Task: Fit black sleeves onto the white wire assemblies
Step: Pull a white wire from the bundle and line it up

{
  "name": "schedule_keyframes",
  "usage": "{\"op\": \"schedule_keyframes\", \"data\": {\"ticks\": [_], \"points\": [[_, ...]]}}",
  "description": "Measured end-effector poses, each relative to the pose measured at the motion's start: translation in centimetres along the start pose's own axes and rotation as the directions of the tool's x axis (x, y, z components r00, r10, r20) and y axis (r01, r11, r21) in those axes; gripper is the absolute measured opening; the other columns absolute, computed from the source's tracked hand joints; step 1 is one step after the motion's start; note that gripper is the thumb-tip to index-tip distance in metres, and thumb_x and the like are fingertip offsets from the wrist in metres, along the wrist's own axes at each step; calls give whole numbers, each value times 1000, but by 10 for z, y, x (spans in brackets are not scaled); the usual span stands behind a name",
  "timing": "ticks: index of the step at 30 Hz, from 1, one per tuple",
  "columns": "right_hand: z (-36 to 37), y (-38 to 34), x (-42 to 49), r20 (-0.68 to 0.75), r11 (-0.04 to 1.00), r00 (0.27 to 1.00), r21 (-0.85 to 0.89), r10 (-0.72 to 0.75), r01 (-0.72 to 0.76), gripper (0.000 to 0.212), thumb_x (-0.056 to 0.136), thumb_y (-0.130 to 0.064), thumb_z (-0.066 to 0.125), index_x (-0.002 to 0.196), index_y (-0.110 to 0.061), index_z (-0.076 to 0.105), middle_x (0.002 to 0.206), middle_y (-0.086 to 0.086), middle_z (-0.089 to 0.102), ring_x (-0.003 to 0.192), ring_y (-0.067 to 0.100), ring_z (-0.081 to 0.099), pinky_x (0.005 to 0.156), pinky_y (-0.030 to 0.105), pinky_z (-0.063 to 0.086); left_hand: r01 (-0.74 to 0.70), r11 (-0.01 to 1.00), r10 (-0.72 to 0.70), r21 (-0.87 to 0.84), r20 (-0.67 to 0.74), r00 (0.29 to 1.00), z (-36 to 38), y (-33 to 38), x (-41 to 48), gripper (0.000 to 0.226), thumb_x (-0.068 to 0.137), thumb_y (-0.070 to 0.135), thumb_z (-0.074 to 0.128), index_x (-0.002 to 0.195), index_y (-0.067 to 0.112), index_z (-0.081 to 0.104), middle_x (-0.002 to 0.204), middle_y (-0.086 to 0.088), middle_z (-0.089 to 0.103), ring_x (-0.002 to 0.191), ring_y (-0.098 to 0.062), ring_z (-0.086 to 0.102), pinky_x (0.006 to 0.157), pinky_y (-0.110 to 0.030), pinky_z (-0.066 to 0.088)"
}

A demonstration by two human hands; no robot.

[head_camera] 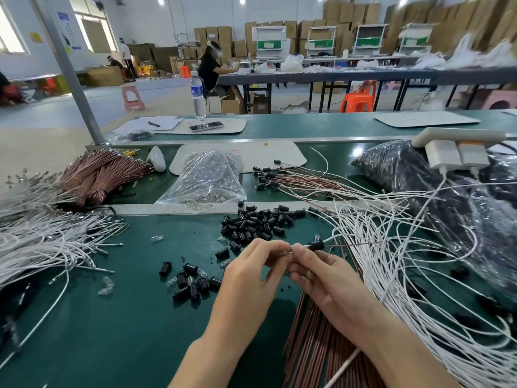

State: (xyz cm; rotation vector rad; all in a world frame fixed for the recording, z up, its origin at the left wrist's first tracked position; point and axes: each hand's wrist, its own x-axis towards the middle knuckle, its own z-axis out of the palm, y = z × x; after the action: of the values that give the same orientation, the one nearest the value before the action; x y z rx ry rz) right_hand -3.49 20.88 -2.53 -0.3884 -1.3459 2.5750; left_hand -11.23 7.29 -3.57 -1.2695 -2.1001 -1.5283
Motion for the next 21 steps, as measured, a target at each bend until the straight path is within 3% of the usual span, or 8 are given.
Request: {"op": "schedule_keyframes", "data": {"ticks": [13, 17, 21], "points": [[-1, -2, 0, -54, 998, 998, -38, -45, 43, 28, 64, -29, 83, 82, -7, 82, 77, 8, 72, 66, 10, 68, 63, 18, 56, 14, 1000, -14, -8, 54, 998, 0, -2, -1, 16, 95, 17, 68, 109, 25, 67, 100, 18, 65, 97, -4, 66, 82, -11, 49], [2, -2, 1, -64, 999, 997, -7, -33, 33, 38, 68, -36, 82, 94, -8, 81, 90, 11, 76, 72, 13, 70, 65, 21, 58, 23, 1000, -23, -4, -2, 1000, 0, -4, 1, 16, 94, 28, 64, 108, 36, 63, 101, 21, 64, 95, -2, 66, 80, -10, 48], [-3, -6, 2, -178, 984, 984, 168, -30, 60, 43, 85, -38, 67, 109, -3, 74, 92, 14, 75, 73, 17, 72, 62, 24, 60, 46, 999, -46, 9, -50, 998, 1, -5, 2, 17, 94, 34, 61, 106, 46, 59, 99, 22, 64, 91, -2, 65, 78, -7, 46]]}}
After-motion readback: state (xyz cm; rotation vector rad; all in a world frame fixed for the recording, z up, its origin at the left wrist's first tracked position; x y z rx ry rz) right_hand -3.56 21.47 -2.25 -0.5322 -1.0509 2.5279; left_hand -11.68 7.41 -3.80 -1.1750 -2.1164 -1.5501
